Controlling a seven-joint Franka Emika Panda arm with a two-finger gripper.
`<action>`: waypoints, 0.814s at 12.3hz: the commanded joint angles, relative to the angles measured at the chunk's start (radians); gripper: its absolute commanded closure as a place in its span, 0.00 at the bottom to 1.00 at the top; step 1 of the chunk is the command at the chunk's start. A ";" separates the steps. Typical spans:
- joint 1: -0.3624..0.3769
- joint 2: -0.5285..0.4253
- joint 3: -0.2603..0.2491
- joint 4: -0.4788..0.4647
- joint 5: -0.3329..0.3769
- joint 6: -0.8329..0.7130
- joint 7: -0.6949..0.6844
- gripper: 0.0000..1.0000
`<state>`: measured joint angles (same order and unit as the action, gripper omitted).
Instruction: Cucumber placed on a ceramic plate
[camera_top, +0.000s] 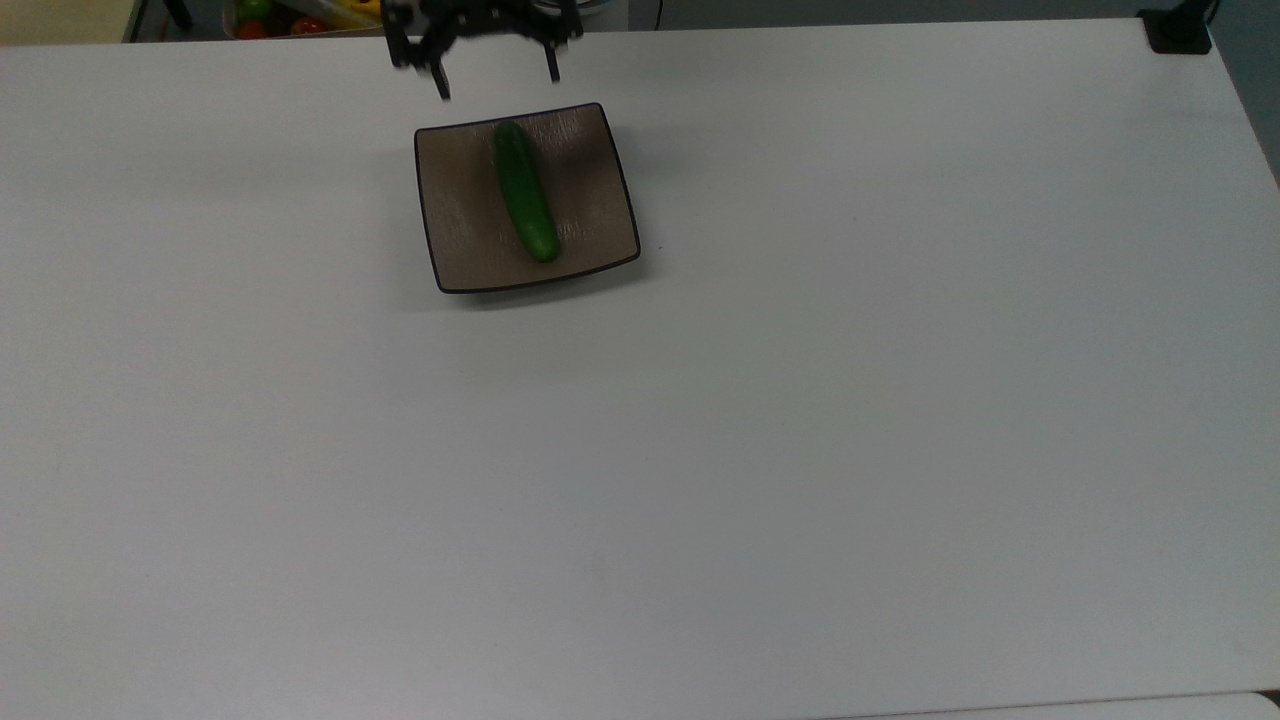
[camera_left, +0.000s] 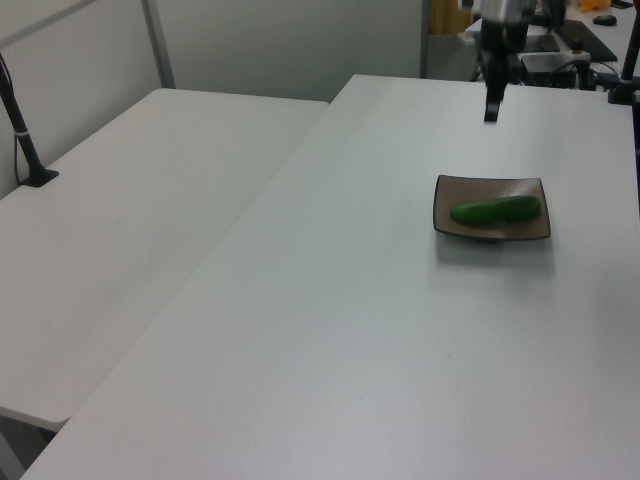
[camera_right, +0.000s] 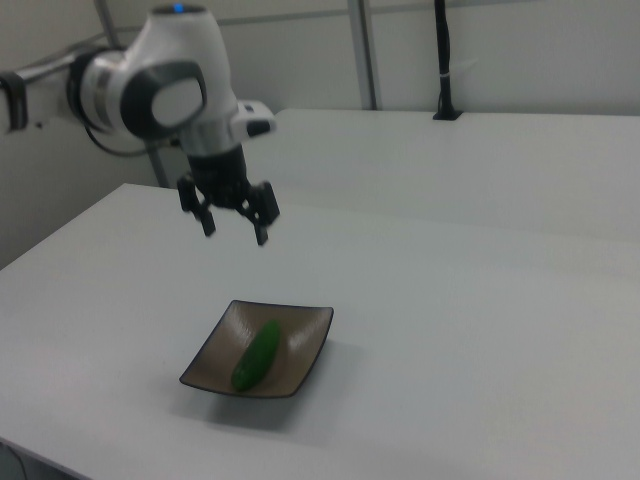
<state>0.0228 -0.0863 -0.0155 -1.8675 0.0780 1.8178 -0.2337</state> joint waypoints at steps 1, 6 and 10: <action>-0.001 0.014 -0.008 0.233 -0.001 -0.248 0.120 0.00; -0.003 0.014 -0.006 0.258 -0.026 -0.258 0.232 0.00; 0.000 0.037 -0.009 0.235 -0.026 -0.043 0.209 0.00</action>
<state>0.0151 -0.0693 -0.0192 -1.6233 0.0670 1.6732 -0.0277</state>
